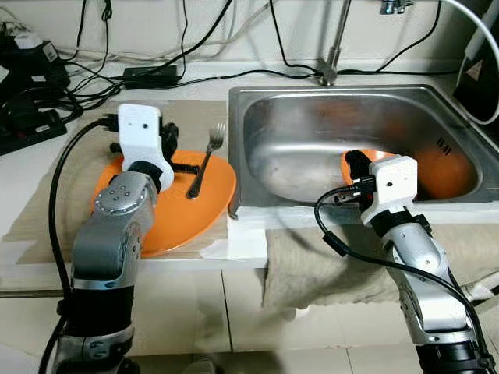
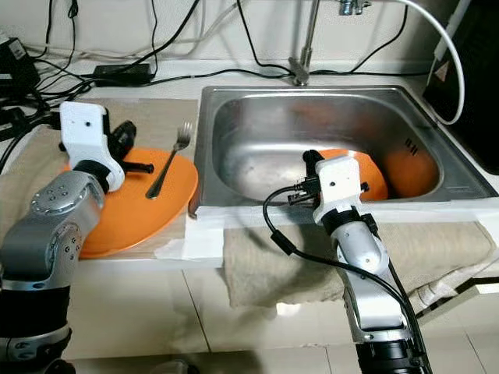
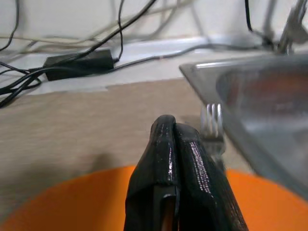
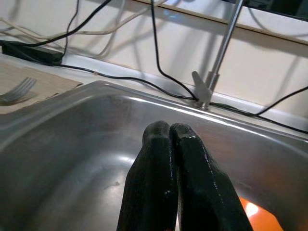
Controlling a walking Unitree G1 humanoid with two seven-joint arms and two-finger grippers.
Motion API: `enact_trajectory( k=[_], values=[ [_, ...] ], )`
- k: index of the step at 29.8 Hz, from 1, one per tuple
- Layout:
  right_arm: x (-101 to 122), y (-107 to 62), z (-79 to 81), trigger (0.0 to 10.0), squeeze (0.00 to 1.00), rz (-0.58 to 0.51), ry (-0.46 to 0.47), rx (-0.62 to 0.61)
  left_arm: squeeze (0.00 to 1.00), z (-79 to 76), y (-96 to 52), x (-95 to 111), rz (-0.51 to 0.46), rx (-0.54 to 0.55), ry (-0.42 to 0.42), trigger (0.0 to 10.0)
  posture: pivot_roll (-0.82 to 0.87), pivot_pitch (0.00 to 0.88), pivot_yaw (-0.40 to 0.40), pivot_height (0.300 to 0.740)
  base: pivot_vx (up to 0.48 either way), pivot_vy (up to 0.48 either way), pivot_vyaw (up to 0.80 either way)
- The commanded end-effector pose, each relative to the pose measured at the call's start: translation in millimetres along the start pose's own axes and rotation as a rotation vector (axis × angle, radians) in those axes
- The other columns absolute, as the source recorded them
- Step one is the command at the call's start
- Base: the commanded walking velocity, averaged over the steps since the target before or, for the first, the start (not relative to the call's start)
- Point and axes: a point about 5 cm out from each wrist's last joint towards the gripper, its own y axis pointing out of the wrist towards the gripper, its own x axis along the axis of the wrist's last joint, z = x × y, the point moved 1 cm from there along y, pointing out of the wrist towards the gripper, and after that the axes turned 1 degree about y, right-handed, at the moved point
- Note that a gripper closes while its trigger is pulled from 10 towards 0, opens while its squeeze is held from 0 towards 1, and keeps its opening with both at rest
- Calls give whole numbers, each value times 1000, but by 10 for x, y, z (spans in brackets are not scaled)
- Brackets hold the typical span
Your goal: Kitchen organization
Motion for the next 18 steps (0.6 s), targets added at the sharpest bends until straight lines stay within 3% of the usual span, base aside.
enact_trajectory(
  k=[1,2,3,8,15,18],
  values=[
    [1,6,1,10000,0,7,-1,1,757,10,20,156,-33,-42,6,10000,57,0,27,740,0,0,0],
    [1,6,1,10000,0,7,-1,1,757,10,20,156,-33,-42,6,10000,57,0,27,740,0,0,0],
    [-5,3,9,10000,0,8,-1,1,1000,26,24,206,-46,-48,10,10000,57,0,29,740,0,0,0],
    [-31,-10,20,10000,0,17,0,0,1000,9,34,270,-50,-103,32,10000,53,0,34,740,0,0,0],
    [-34,-3,26,10000,0,20,1,4,1000,-168,34,21,85,-247,58,10000,48,0,34,740,0,0,0],
    [-33,-4,31,10000,0,21,-1,9,1000,-169,51,-47,118,-257,62,10000,47,0,33,740,0,0,0]
  ],
)
